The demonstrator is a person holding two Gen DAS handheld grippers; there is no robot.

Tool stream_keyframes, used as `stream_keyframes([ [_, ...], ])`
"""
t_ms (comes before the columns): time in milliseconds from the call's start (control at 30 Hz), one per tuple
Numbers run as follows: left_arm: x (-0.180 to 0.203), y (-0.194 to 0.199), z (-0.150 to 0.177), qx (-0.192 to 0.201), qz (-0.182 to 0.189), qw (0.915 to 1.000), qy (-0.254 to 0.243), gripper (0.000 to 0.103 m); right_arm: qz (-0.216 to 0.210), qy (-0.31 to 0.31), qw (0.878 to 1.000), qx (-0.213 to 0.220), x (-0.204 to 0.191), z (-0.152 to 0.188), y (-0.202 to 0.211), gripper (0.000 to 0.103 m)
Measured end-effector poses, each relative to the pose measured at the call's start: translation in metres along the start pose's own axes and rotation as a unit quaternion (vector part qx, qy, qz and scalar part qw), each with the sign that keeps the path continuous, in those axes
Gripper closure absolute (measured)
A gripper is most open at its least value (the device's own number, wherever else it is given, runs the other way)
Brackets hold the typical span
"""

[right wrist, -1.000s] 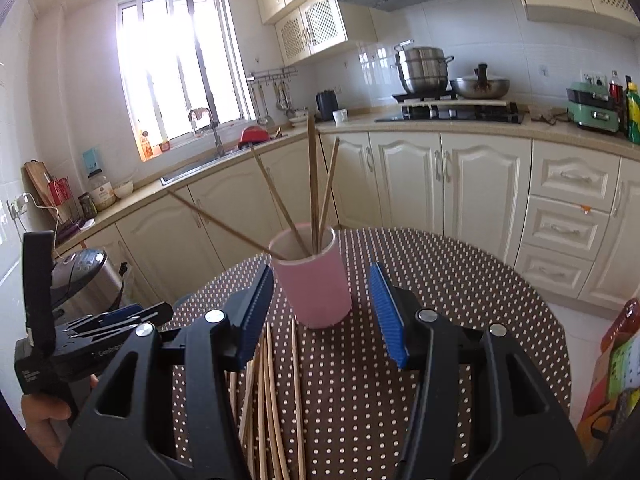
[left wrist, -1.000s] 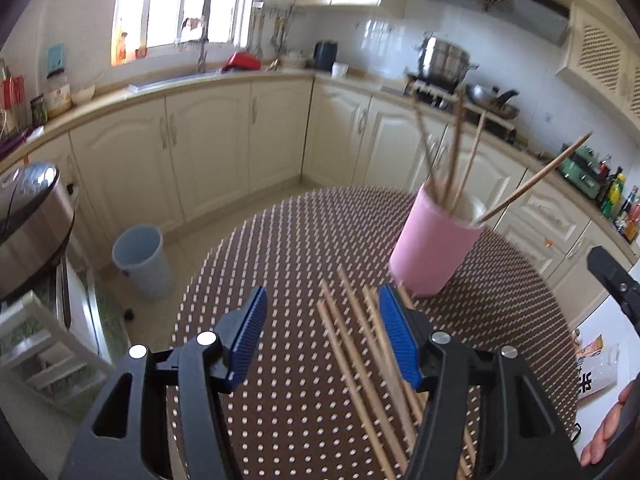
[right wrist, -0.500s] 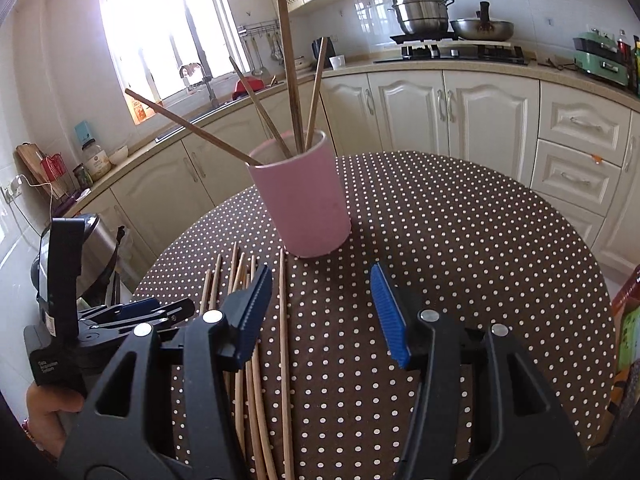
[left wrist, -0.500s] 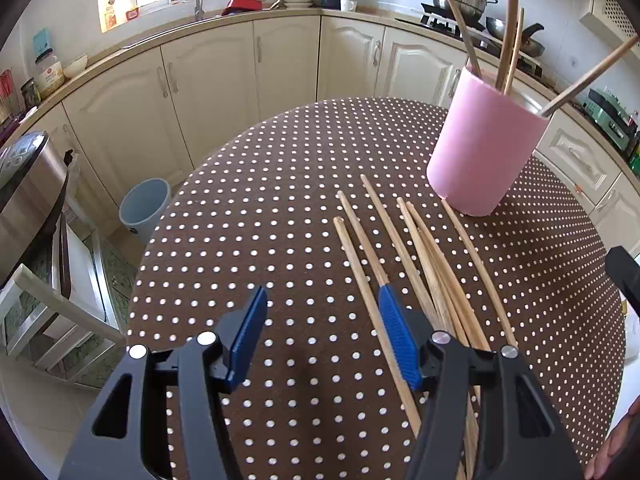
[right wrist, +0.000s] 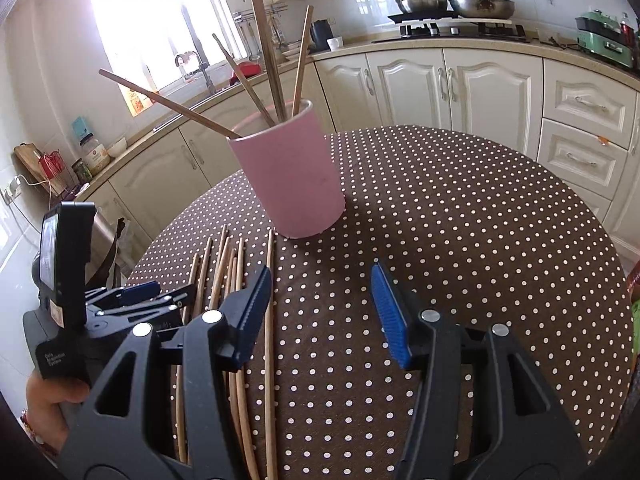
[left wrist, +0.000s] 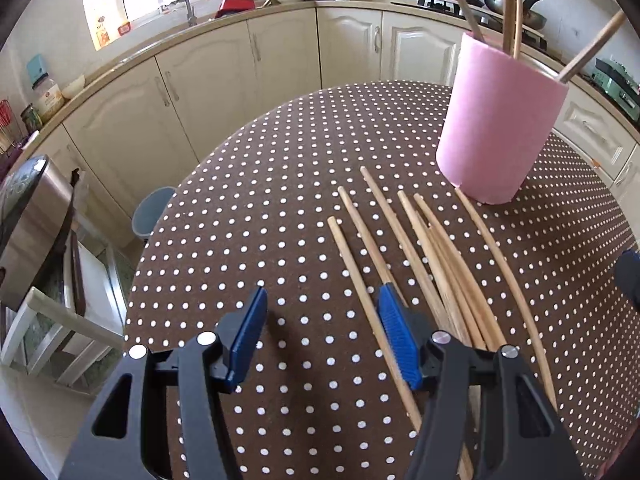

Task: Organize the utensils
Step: 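Move both tools back to the pile and close the left gripper on a chopstick, then lift the chopstick with the left gripper while the right gripper grasps another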

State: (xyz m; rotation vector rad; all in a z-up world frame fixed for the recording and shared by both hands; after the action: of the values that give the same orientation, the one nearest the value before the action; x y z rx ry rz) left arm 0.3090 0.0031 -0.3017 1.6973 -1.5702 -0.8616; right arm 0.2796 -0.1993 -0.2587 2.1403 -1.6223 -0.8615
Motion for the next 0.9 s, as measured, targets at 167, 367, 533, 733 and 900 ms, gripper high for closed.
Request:
stream_keyframes([
  [167,-0.004,-0.002,-0.005,-0.002,0.019,0.9998,-0.005,0.056,-0.008,0.011,0.999,-0.035,-0.003,0.003,-0.014,0.051],
  [367,-0.008,-0.003,-0.01,0.0,0.033,0.9993,-0.019,0.091,-0.021,0.043,0.995,-0.086,-0.023,0.007,-0.038,0.051],
  [533,-0.007,-0.001,-0.007,-0.003,0.056,0.998,-0.029,0.096,-0.018,0.081,0.99,-0.113,-0.043,0.003,-0.06,0.052],
  [733,-0.006,-0.002,-0.006,-0.002,0.068,0.9967,-0.043,0.097,-0.003,0.119,0.98,-0.161,-0.057,0.002,-0.088,0.07],
  [900,-0.003,-0.003,-0.008,-0.003,0.068,0.9965,-0.049,0.097,0.015,0.164,0.966,-0.2,-0.068,0.005,-0.102,0.071],
])
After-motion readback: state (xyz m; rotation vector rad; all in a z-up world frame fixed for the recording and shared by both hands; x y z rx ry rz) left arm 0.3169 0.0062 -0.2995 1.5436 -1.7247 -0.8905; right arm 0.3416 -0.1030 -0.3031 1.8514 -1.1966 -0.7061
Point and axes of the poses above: each gripper's, at about its wrist camera, not at the fingertips, and y roughly against the way its jaws point, x to its right, z to its underside, the point moved 8 cm from there along -y, roughly the way its jaws point, and after that the axes turned 2 degrees about y, right-handed, at the moved point
